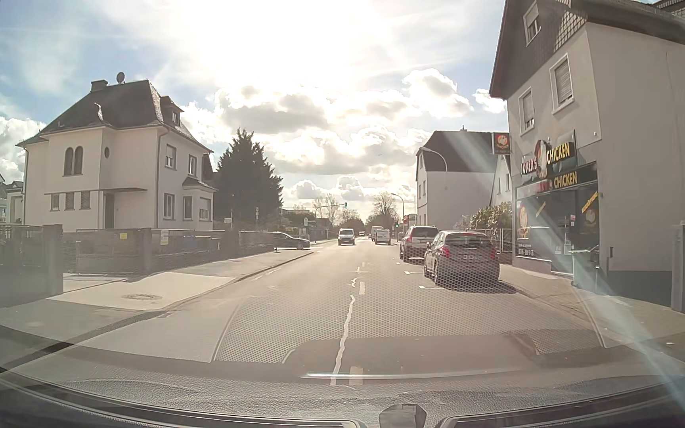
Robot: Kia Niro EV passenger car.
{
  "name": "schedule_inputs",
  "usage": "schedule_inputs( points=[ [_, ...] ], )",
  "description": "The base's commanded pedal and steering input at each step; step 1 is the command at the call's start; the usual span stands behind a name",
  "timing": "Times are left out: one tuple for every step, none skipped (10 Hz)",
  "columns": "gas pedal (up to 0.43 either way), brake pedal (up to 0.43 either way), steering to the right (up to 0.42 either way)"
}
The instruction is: Follow the waypoints while adhering to traffic rules and regulations
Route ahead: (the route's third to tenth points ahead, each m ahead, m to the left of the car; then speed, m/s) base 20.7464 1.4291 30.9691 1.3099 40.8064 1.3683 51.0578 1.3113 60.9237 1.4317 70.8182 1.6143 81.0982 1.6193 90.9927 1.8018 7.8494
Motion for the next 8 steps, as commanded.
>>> schedule_inputs(
  points=[
    [0.087,0.000,0.001],
    [0.087,0.000,0.001],
    [0.087,0.000,0.002],
    [0.087,0.000,0.002],
    [0.087,0.000,0.002],
    [0.087,0.000,0.002],
    [0.087,0.000,0.002],
    [0.087,0.000,0.002]
  ],
)
